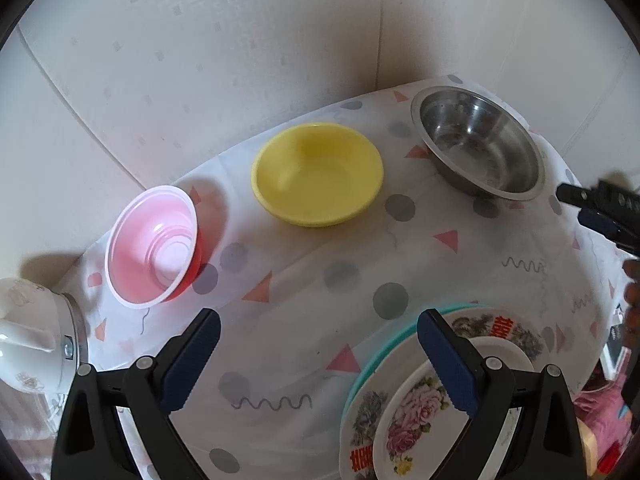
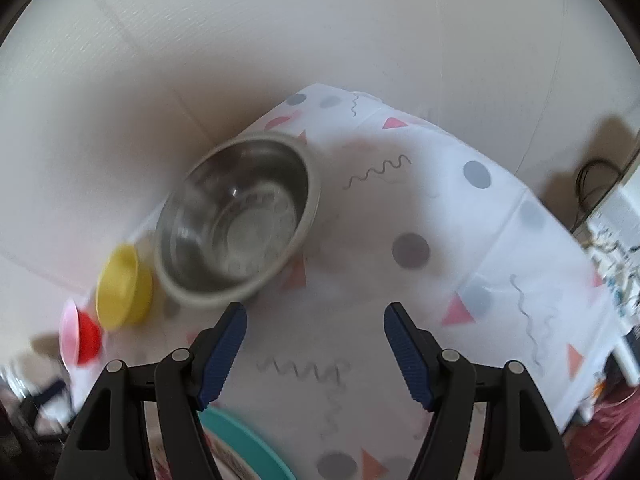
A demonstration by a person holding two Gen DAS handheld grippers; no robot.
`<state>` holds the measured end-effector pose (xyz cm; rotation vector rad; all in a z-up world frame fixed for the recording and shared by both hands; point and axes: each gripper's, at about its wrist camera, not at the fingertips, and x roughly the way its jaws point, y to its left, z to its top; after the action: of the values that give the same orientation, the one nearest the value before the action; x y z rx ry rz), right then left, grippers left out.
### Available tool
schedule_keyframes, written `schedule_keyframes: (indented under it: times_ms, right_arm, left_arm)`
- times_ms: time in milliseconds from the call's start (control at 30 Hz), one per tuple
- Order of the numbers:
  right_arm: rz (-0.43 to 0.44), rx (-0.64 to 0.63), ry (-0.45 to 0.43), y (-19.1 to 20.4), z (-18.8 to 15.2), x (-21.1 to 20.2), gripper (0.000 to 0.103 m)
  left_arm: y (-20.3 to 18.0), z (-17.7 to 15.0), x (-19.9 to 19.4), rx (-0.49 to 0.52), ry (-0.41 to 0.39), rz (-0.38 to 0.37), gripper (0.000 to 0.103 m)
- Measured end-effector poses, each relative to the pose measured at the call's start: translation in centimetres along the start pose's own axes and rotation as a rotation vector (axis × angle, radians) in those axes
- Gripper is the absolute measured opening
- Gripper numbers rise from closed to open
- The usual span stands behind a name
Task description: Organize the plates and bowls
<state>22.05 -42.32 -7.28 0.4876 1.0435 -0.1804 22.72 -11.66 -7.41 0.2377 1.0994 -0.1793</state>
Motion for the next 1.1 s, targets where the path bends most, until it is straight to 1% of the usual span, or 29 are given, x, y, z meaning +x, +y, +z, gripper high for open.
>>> schedule_keyframes:
  times_ms: [67,233,533,600,633,700,733,800,933,1100]
  right_arm:
    - [0.002,0.029,0.013,-0.2,0.9,1.2,0.072]
    - [0.018,0.029,0.024,0.4,2.6,3.4,0.072]
    - [0.046,0.022,0.056,1.3,4.0,6.2,0.071]
    - [0.056,0.013,0.065,1.5,4.1,6.6,0.061]
    - [0.056,0.010,0.070,1.6,4.1,7.0,0.060]
    - [0.062,0.000,0.078,1.7,4.1,7.4,0.049]
    - [0.069,-0.003,0.081,1.7,4.1,7.6,0.046]
    - [0.074,-0.008,0.091,1.7,4.0,8.1,0.033]
    - [0.084,-0.042,0.096,2.0,3.5,8.4,0.027]
    - [0.076,-0.052,0.089,2.1,2.8,8.0,0.027]
  left_arm:
    - [-0.1,0.1,0.1,-0.001,0.002,0.011,0.100]
    - [0.0,0.3,0.6,-0.010,0.019,0.032,0.100]
    - [-0.1,0.9,1.3,-0.020,0.031,0.047,0.100]
    - [-0.2,1.0,1.4,-0.019,0.032,0.055,0.100]
    - [-0.3,1.1,1.5,-0.019,0.034,0.056,0.100]
    - [-0.3,1.3,1.6,-0.019,0.036,0.052,0.100]
    - [-0.4,1.4,1.7,-0.018,0.037,0.053,0.100]
    - [-0.4,1.4,1.8,-0.019,0.041,0.052,0.100]
    - [-0.4,1.6,1.9,-0.021,0.051,0.044,0.100]
    - [-0.6,2.2,2.0,-0.018,0.036,0.023,0.100]
